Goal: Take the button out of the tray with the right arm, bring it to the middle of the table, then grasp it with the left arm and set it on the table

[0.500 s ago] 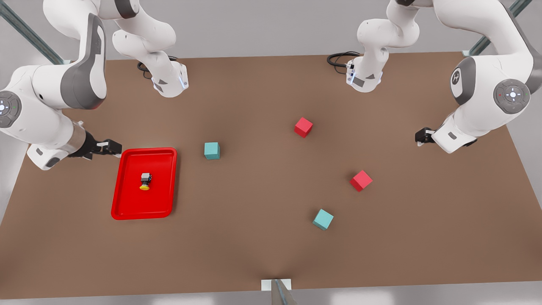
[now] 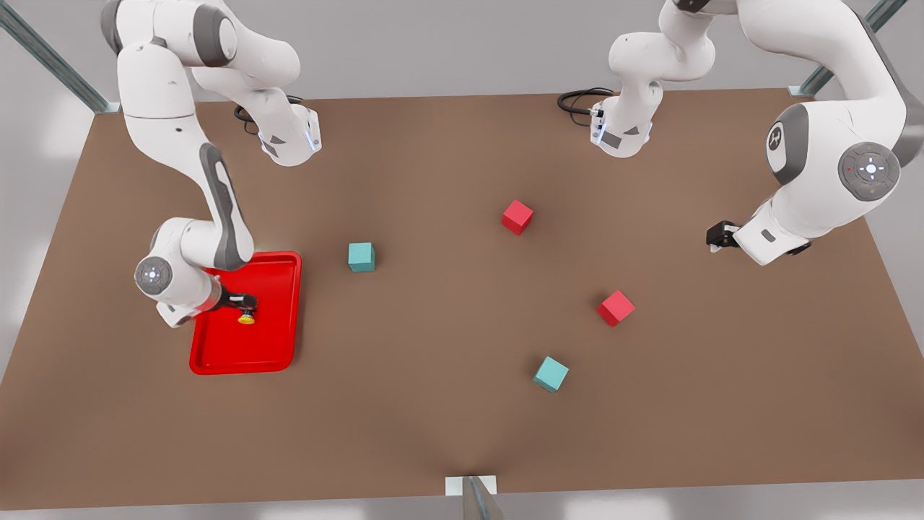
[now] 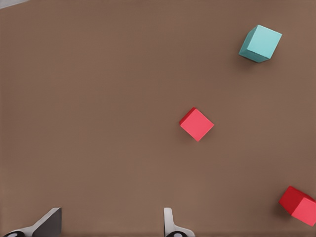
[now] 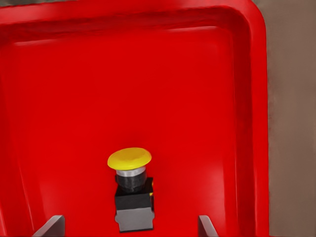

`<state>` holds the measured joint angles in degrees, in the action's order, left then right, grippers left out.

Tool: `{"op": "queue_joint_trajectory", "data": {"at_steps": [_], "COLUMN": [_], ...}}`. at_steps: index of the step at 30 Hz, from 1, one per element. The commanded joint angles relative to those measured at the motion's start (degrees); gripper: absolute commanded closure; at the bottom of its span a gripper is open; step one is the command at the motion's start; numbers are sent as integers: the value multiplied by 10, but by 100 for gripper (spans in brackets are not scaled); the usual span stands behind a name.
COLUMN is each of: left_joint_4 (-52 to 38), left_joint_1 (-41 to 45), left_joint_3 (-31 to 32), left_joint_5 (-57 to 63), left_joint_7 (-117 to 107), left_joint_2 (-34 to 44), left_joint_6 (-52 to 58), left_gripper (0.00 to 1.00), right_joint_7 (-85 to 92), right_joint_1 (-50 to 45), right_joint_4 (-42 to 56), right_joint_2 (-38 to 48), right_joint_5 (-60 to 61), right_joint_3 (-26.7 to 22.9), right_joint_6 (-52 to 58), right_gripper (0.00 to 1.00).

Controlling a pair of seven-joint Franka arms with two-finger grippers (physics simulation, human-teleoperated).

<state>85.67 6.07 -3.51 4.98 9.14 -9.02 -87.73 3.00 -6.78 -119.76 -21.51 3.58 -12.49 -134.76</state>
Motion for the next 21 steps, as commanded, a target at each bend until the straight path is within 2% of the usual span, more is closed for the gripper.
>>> {"op": "queue_joint_trajectory", "data": {"at_steps": [1,9,12,15,21], "left_joint_4": [0,0,0,0,-1], "left_joint_1": [0,0,0,0,0], "left_joint_3": [0,0,0,0,0], "left_joint_5": [0,1,1,1,1], "left_joint_7": [12,12,12,12,12], "left_joint_2": [1,-4,-6,-6,-7], "left_joint_6": [0,1,1,1,1], "left_gripper": [0,0,0,0,0], "right_joint_7": [-25,-27,-16,48,51], "right_joint_1": [1,3,3,21,15], "right_joint_4": [-6,-14,-34,-38,-75], "right_joint_2": [-3,-56,-55,-48,-29], "right_joint_5": [4,5,5,6,6], "right_joint_3": [0,11,13,20,21], "right_joint_6": [-124,-141,-128,-44,-74], "right_gripper": [0,0,0,0,0]}}
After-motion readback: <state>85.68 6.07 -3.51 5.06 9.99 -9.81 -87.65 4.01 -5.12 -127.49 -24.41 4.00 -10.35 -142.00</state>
